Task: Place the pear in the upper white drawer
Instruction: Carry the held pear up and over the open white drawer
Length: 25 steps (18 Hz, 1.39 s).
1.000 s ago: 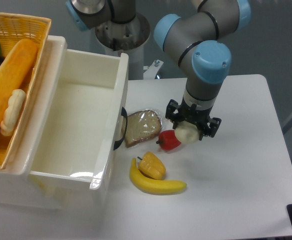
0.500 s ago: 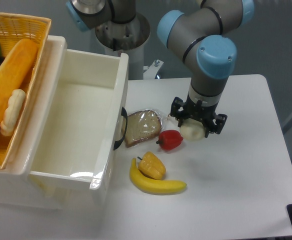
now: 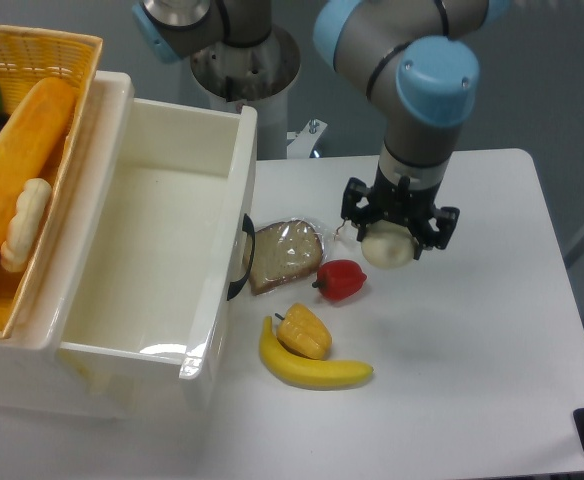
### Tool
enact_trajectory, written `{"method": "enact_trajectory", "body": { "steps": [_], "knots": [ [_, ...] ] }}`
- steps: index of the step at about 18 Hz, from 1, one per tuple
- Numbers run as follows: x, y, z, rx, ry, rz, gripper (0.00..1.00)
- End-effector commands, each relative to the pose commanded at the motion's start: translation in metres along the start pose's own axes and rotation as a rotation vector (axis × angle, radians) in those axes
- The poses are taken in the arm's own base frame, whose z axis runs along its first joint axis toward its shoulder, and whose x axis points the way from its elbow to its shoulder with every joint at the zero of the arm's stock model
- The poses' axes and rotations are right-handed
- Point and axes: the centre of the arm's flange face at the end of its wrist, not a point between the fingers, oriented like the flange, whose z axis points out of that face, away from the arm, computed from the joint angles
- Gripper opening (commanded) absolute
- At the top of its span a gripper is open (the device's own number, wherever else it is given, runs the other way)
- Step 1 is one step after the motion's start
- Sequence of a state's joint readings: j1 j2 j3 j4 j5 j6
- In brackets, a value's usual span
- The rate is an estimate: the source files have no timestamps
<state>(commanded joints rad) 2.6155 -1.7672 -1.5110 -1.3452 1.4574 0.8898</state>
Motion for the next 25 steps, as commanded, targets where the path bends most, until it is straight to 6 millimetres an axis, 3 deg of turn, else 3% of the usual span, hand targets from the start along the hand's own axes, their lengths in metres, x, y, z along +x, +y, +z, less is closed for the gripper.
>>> {"method": "enact_trajectory", "body": {
  "steps": [15,22,25],
  "knots": [
    [0.073,0.010,-0.092,0.208,0.120,-0.154,0.69],
    [0.105,-0.001,-0.106,0.269,0.175,-0.141,0.69],
    [0.129,-0.002,-0.111,0.273,0.184,-0.130,0.69]
  ]
}}
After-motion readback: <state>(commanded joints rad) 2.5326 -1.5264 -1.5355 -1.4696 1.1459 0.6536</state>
